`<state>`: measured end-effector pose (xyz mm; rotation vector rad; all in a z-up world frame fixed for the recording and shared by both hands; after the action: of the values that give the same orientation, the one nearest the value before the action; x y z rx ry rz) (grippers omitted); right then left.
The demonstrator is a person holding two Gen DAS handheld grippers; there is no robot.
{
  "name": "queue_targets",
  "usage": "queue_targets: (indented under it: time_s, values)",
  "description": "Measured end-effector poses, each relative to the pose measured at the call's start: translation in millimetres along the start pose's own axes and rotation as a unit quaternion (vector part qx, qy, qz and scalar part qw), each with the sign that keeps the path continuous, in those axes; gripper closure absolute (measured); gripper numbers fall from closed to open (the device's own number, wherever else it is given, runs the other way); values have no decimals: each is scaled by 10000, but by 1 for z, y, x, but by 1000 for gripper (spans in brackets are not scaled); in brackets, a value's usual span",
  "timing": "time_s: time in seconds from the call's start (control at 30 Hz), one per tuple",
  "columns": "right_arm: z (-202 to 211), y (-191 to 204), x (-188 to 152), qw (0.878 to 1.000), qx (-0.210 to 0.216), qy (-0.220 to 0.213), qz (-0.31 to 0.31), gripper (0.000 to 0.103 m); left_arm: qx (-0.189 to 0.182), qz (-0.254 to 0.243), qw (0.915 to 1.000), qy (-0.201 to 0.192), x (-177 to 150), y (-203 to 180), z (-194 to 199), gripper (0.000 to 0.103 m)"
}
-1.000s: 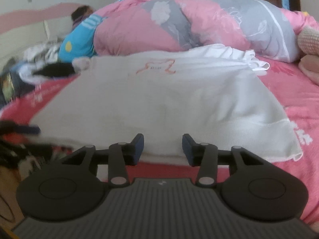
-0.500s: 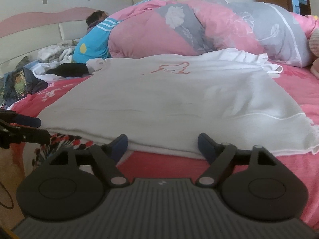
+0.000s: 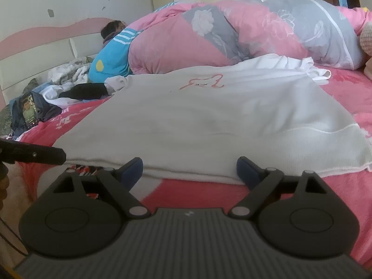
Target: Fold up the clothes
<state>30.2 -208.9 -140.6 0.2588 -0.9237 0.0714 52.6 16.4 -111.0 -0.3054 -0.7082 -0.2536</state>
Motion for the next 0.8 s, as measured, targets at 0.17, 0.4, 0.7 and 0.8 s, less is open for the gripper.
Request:
queue_targets:
  time_s: [0.17,0.4,0.7,0.8]
  values:
    - [8,1,8,9996,-51,-285,-1,16,331,-253,9989,-221,17,5,-5,0]
    - [1,1,23,9987,-254,-430,93,35,732,-295,9968,-136,34,18,-33,11]
    - [-15,-2,18,9986,-419,-279,148,67,718,-510,9960,-138,32,13,-47,29]
    - [-20,-3,13,9985,-473,-240,156,71,763,-610,9950,-195,27,12,-51,30]
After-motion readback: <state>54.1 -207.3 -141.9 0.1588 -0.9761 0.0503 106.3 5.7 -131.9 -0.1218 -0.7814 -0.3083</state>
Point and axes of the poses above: each gripper's, at about its wrist camera, not at the fingertips, and z roughly against the way its jaws point, y to its left, x to its top, the point moved 10 cm from there along -z, roughly the way its jaws point, and after that the axes turned 11 degrees about y, right-handed, at the moved point
